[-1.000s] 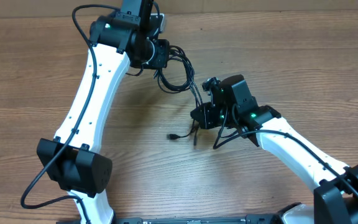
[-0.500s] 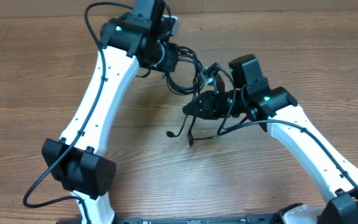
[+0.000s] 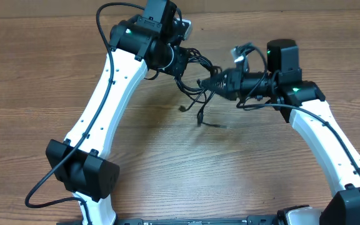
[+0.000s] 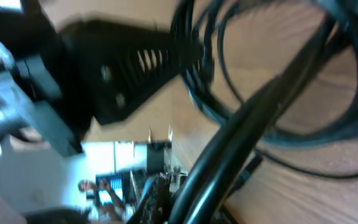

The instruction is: Untangle cables

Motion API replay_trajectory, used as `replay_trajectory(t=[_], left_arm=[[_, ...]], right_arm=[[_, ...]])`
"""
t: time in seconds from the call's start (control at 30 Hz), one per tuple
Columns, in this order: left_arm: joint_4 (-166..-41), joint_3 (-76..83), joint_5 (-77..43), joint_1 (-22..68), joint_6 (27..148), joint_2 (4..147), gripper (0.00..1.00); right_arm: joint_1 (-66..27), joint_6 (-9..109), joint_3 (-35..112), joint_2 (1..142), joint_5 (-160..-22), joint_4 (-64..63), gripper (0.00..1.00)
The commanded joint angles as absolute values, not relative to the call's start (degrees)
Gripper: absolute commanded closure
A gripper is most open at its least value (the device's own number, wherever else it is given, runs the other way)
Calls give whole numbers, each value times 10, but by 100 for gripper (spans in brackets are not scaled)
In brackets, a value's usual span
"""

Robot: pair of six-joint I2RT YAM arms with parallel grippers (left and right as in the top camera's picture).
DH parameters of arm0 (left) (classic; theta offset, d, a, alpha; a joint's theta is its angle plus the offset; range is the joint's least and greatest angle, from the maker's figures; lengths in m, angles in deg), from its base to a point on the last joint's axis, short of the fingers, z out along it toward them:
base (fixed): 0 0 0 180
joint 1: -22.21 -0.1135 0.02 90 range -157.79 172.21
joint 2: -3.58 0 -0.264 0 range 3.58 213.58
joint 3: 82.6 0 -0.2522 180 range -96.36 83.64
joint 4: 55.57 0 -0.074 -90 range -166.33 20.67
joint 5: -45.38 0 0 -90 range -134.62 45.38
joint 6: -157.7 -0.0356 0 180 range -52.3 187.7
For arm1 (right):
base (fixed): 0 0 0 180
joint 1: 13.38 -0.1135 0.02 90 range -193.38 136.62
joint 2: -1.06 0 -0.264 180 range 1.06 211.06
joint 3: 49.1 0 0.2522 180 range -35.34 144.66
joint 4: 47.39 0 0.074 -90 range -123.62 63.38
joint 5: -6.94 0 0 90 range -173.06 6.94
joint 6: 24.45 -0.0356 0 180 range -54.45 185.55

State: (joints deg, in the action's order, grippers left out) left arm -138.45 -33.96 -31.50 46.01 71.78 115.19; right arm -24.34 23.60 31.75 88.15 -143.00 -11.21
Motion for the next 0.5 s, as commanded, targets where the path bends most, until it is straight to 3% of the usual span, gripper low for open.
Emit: replay_trajectory(t=[0.0, 0.2, 0.47], left_arm=[[-1386, -353, -275, 476, 689, 1130, 96], [-1387, -353, -229, 480, 686, 1130, 96], [-1379, -353, -153, 480, 664, 1130, 96]], right_arm=[[-237, 173, 333, 866, -1341, -135, 96], [-250, 173, 333, 870, -1199, -134, 96], [-298, 171, 333, 885, -1124, -134, 96]])
